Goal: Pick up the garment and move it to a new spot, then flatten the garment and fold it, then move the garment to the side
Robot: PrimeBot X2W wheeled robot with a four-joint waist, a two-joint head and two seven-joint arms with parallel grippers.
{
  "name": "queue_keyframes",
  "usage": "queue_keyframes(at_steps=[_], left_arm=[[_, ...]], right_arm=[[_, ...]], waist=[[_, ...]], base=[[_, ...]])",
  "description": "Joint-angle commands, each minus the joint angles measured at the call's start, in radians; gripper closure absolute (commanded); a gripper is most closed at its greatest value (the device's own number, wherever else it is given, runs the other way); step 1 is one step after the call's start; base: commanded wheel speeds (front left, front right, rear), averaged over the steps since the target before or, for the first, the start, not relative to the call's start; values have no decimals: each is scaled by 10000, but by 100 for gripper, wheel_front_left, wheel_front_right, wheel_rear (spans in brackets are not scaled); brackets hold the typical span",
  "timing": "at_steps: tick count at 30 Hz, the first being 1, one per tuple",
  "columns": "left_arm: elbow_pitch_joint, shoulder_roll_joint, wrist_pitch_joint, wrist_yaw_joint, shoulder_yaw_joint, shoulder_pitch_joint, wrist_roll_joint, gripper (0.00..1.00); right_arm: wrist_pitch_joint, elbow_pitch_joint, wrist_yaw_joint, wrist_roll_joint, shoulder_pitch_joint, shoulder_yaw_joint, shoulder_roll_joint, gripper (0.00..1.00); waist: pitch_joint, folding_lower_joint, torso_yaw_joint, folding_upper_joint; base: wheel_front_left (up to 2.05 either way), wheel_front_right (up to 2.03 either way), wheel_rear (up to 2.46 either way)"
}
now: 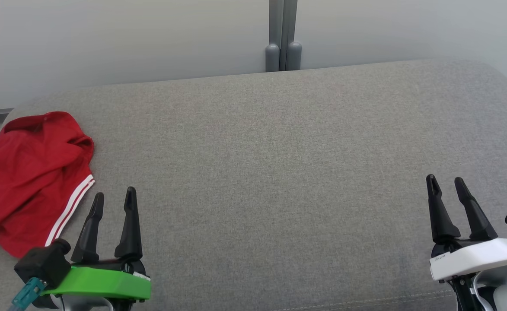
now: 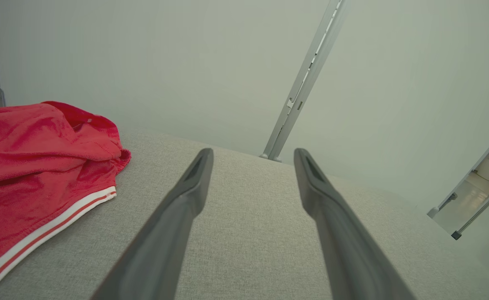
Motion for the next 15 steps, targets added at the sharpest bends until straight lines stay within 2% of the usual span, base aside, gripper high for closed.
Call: queue_keyframes(at_steps=[1,15], left_arm=[[31,39,-102,57,27,-305,273,0],[1625,-108,-416,-70,61,-898,974,0]], right_arm=[[-122,10,4,-267,-220,25,-39,0],[-532,957,4,-1421,-510,-72,237,0]], waist=[[0,0,2,0],[2,0,56,0]], base=[[0,0,0],[0,0,0]])
